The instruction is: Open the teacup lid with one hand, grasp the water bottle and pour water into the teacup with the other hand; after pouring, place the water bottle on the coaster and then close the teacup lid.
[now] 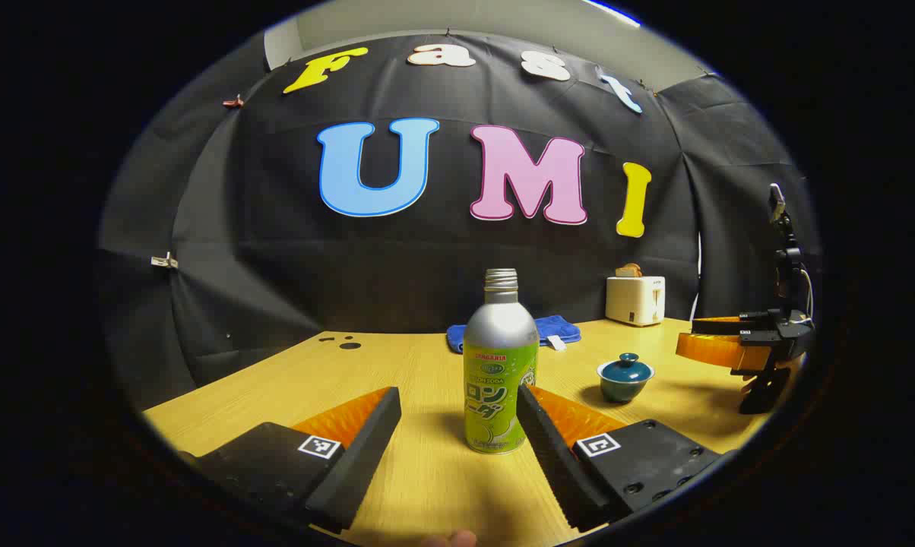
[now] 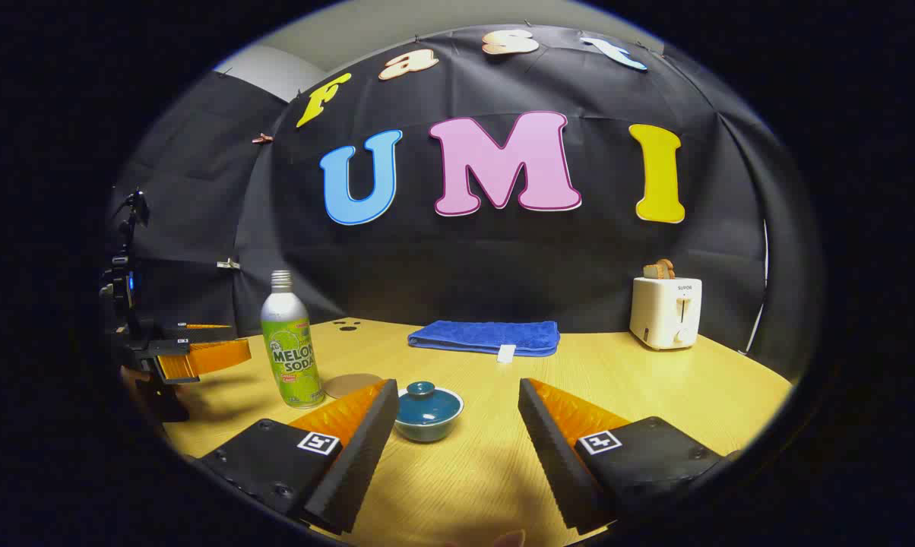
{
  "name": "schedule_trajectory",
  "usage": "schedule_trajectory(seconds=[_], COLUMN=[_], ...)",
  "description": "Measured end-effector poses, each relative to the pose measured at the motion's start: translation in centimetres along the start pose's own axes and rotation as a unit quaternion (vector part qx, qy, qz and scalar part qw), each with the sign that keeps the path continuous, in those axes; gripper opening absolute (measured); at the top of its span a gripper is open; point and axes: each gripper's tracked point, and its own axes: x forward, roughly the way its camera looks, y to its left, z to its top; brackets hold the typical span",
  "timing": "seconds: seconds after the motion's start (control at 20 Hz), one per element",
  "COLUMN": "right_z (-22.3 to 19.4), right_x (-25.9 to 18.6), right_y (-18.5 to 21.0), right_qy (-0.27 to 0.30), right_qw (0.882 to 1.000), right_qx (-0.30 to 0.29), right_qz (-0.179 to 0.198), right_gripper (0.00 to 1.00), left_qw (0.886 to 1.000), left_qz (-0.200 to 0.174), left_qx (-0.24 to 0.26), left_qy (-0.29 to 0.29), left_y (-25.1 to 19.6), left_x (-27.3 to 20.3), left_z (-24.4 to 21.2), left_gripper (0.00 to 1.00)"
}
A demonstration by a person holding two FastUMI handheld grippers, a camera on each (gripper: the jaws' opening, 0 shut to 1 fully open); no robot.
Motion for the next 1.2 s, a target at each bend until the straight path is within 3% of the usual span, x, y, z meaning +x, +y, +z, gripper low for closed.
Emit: schedule_trajectory(seconds=[0.7,0.8,1.0,1.2], right_z=[-0.1,-0.2,-2.0,-0.5], right_x=[0.3,0.6,2.0,3.9], right_y=[0.0,0.7,1.7,2.0], right_qy=[0.001,0.003,0.062,0.060], right_qw=[1.000,1.000,0.997,0.997], right_qx=[0.000,0.001,0.007,-0.002], right_qz=[0.001,0.019,0.047,0.051], right_gripper=[0.98,0.98,0.94,0.91], left_qw=[1.000,1.000,1.000,1.000], left_qz=[-0.012,-0.013,-0.013,-0.013], left_qx=[0.000,0.000,0.000,0.000], left_qy=[0.000,0.000,0.000,0.000], left_y=[-0.4,-0.4,-0.4,-0.4], left_x=[0.0,0.0,-0.1,0.1], left_z=[-0.1,-0.1,-0.1,-0.2], left_gripper=[0.96,0.96,0.96,0.97])
